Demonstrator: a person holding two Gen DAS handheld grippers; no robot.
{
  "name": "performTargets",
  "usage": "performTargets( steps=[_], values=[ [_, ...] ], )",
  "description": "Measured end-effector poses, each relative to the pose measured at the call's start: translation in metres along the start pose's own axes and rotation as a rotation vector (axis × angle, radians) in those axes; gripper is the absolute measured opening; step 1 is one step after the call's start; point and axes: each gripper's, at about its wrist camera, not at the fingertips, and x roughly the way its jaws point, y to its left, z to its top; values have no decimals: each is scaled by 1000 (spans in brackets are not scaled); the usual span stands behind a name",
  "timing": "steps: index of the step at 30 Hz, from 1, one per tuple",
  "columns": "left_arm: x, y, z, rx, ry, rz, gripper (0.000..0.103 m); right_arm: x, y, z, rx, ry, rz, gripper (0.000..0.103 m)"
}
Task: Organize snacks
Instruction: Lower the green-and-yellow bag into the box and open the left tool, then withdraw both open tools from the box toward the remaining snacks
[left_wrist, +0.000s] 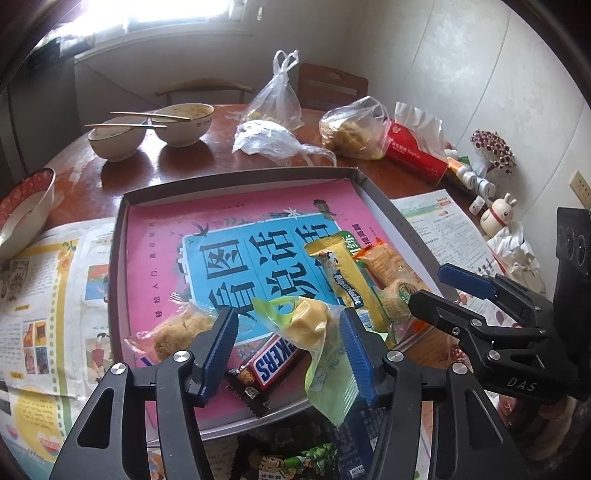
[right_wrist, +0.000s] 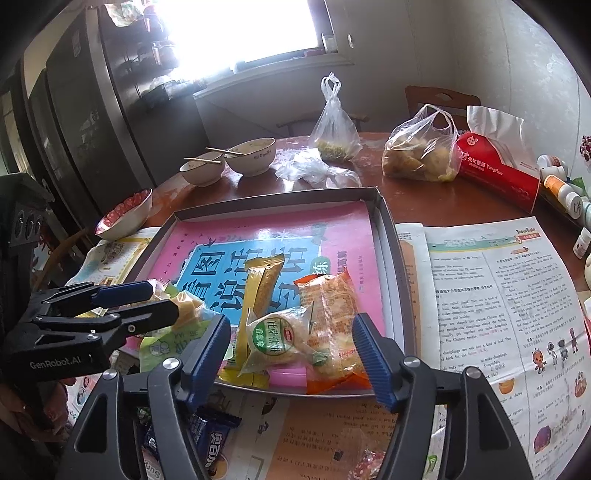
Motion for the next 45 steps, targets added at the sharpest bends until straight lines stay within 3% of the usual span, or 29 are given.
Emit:
performTargets(
  steps=[12, 24, 45],
  values=[
    [-20, 10, -5, -24, -35, 18, 69, -10, 1, -2, 4, -30, 7, 74],
    [-35, 12, -11, -35, -64, 17, 70, -27, 6, -6, -15, -80, 3, 85],
    [-52, 8, -42, -36, -70, 40, 70, -38, 23, -25, -65, -87, 50, 89]
  ],
)
